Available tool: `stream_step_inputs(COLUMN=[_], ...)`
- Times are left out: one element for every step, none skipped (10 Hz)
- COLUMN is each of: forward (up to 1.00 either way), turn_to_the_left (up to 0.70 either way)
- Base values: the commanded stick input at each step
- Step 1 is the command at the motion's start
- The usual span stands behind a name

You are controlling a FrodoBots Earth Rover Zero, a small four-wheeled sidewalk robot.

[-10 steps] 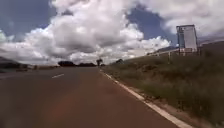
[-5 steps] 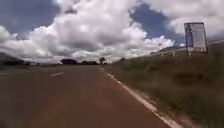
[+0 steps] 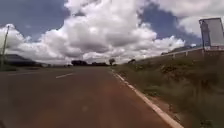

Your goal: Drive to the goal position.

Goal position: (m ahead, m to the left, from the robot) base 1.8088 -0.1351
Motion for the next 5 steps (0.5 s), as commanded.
stream_step_inputs(forward=[1.0, 1.0, 1.0, 1.0, 1.0], turn_to_the_left=[0.22, 0.09, 0.0, 0.0, 0.0])
